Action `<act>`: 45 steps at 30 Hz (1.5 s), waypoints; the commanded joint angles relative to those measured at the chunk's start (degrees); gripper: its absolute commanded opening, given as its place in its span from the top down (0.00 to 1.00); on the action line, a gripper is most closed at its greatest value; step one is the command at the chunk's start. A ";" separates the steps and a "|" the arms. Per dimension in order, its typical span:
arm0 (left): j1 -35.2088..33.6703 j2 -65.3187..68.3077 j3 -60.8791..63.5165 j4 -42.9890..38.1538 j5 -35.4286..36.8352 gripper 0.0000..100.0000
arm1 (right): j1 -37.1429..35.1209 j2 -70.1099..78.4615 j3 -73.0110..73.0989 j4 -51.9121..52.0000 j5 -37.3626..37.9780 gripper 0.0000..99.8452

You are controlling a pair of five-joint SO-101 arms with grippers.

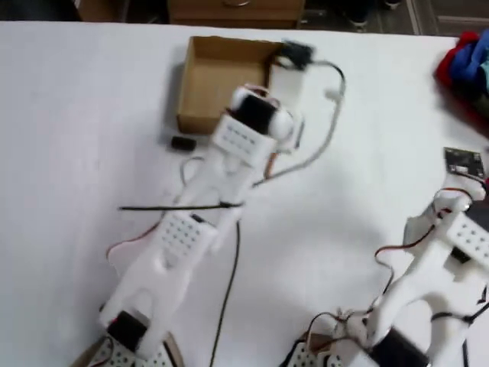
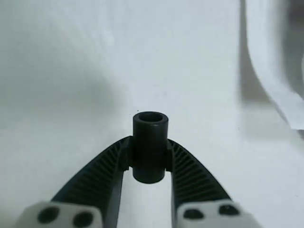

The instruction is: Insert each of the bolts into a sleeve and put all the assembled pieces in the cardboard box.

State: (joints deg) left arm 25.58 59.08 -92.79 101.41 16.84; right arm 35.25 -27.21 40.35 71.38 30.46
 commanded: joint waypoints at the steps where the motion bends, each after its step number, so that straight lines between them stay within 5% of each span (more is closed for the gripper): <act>1: -2.29 -11.34 -2.24 0.97 -0.09 0.97 | -7.16 -16.75 5.19 0.31 0.00 0.98; 9: -1.41 -27.25 1.54 1.23 -0.18 0.97 | -28.62 -47.34 21.71 -5.49 -8.79 0.98; 22: -0.44 -60.13 39.69 -2.37 -0.26 0.97 | -45.32 -31.69 26.73 -36.35 -9.49 0.98; 33: -5.54 -67.16 63.78 -21.10 -0.35 0.97 | -47.60 -36.00 25.76 -44.53 -36.75 0.98; 39: -4.13 -67.52 69.32 -30.24 0.35 0.97 | -48.57 -48.66 33.14 -44.09 -29.89 0.98; 45: 1.49 -73.05 70.11 -30.86 3.96 0.98 | -51.91 -68.53 40.62 -38.90 -27.25 0.98</act>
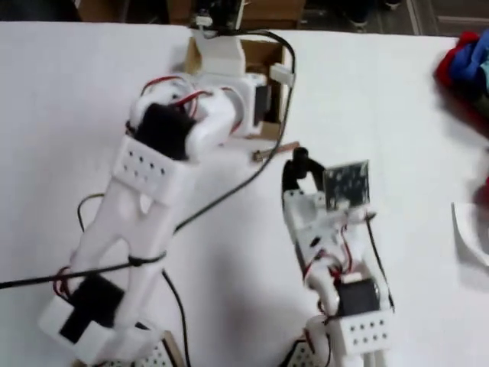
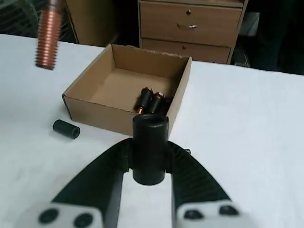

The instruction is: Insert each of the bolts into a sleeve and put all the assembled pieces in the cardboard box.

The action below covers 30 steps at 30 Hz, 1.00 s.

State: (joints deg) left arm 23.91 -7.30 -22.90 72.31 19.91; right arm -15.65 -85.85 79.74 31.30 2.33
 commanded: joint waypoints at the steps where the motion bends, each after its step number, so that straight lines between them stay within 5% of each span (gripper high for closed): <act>1: 3.78 -8.44 1.63 -2.11 0.88 0.98 | -1.01 -13.23 2.64 1.19 0.79 0.98; 17: 4.22 -22.95 38.20 -37.45 0.70 0.98 | -1.10 -14.90 14.15 -13.85 0.88 0.98; 30: 4.84 -22.59 40.13 -39.47 0.79 0.98 | -5.58 -14.90 16.35 -13.49 0.97 0.98</act>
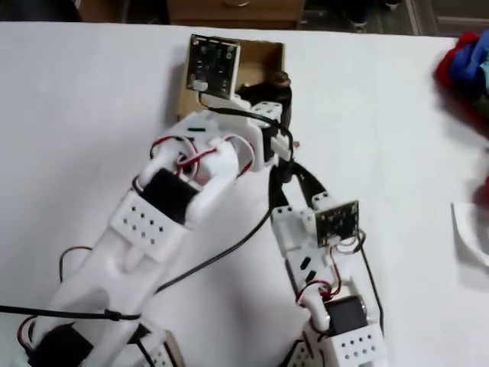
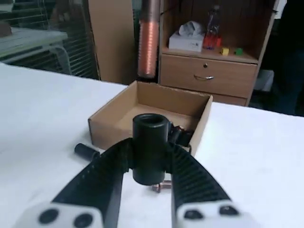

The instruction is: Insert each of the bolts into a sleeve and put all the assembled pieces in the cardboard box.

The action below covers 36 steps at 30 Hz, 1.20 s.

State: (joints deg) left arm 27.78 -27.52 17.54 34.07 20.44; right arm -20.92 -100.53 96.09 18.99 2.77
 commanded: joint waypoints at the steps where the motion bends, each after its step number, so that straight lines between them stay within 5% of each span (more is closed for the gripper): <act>1: 1.32 -2.11 -0.04 -1.14 0.26 0.98 | -0.13 -0.22 0.00 -1.19 0.53 0.98; 18: 4.31 -2.02 5.93 -0.70 0.26 0.98 | -0.04 -0.13 1.05 -1.45 0.53 0.98; 36: 6.42 -2.11 11.30 8.26 -4.48 0.97 | 3.30 -0.13 1.05 -1.63 0.35 0.98</act>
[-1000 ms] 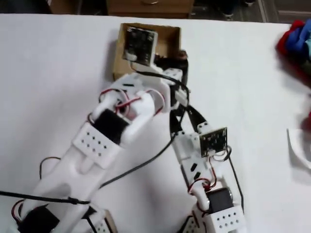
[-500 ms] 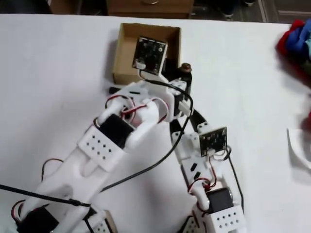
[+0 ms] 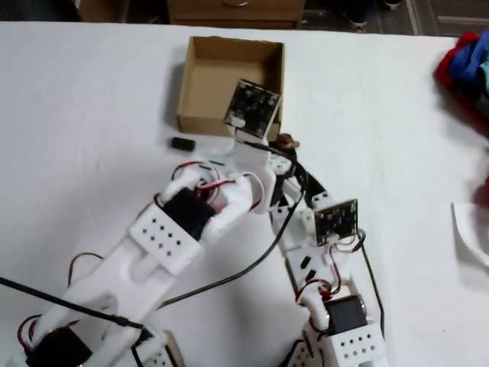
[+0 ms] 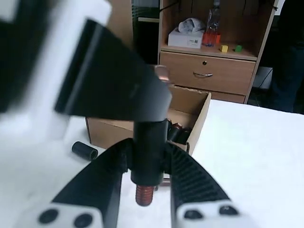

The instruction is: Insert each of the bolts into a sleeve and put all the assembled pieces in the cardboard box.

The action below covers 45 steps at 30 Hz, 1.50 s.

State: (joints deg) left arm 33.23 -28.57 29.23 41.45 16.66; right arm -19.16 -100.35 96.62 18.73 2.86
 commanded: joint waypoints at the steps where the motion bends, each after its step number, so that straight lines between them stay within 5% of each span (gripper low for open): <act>1: 1.14 -1.14 -0.66 1.41 -0.70 0.97 | 1.54 -0.31 0.53 -1.36 0.26 0.98; 9: -0.35 -1.14 -8.48 12.57 -0.53 0.76 | 1.27 -0.22 0.53 -1.19 0.35 0.98; 16: -5.10 -1.14 -15.87 18.20 -0.88 0.75 | 1.27 0.04 0.53 -1.10 0.35 0.98; 21: -15.21 -0.79 -25.63 23.65 -1.05 0.75 | 3.12 0.22 0.53 1.80 0.35 0.98; 28: -30.77 0.53 -17.54 29.89 -20.92 0.75 | 5.76 0.22 0.18 1.98 2.64 0.98; 31: -34.46 1.85 -9.10 25.49 -28.40 0.75 | 7.78 1.19 -2.81 2.07 5.10 0.98; 35: -38.24 3.69 1.71 12.13 -25.32 0.75 | 8.75 11.65 -11.87 1.89 8.97 0.98; 41: -40.97 5.54 12.88 -3.87 -18.46 0.75 | 8.92 49.01 -42.46 3.74 8.88 0.98; 45: -40.88 6.15 18.77 -13.01 -18.29 0.75 | 8.40 73.45 -71.82 15.78 8.88 0.98</act>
State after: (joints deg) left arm -7.12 -22.51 45.32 35.03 -2.33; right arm -10.90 -46.29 51.08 27.25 11.12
